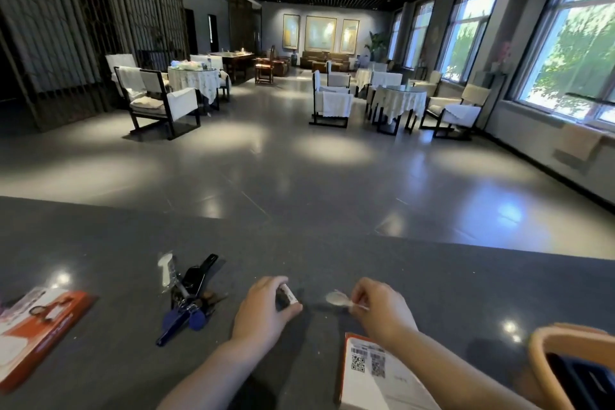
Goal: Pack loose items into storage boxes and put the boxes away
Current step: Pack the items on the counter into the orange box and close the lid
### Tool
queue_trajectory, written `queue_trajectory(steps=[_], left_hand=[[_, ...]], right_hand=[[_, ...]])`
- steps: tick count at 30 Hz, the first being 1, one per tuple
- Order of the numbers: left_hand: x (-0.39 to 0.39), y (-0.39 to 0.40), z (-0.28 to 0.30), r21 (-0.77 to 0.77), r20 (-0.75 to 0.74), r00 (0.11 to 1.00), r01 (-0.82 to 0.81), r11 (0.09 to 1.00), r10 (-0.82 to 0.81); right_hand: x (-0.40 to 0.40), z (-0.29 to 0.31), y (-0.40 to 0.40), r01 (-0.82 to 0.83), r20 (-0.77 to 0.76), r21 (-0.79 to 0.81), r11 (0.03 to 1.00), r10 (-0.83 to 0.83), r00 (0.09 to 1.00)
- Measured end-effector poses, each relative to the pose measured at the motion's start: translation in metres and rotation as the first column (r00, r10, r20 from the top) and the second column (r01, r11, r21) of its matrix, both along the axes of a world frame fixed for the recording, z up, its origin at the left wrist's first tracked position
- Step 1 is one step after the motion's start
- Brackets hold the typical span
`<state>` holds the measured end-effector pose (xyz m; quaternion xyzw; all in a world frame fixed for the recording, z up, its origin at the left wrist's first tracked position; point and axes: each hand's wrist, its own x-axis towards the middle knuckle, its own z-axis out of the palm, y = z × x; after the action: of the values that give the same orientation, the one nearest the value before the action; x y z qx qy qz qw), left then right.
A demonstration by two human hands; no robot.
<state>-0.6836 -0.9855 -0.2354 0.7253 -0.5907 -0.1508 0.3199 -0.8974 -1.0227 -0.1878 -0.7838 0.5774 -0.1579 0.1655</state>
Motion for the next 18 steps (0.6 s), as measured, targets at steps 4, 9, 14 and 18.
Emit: queue_trajectory(steps=[4,9,14,18], left_hand=[[-0.053,0.033,0.052,-0.206,-0.124,0.985,0.091,0.974,-0.118],[-0.151,0.08,0.109,-0.334,-0.22,0.92,0.242,0.911,-0.325],[-0.241,0.108,0.109,-0.291,-0.246,0.868,0.357,0.888,-0.43],[-0.295,0.12,0.11,-0.255,-0.217,0.858,0.411,0.875,-0.466]], right_hand=[[-0.058,0.051,0.04,0.063,0.201,-0.028,0.998,-0.056,0.978],[-0.179,0.102,0.098,0.296,0.491,-0.12,0.948,-0.202,0.848],[-0.291,0.092,0.137,0.586,0.507,-0.089,0.806,-0.469,0.723],[-0.336,0.074,0.148,0.61,0.279,-0.071,0.789,-0.572,0.771]])
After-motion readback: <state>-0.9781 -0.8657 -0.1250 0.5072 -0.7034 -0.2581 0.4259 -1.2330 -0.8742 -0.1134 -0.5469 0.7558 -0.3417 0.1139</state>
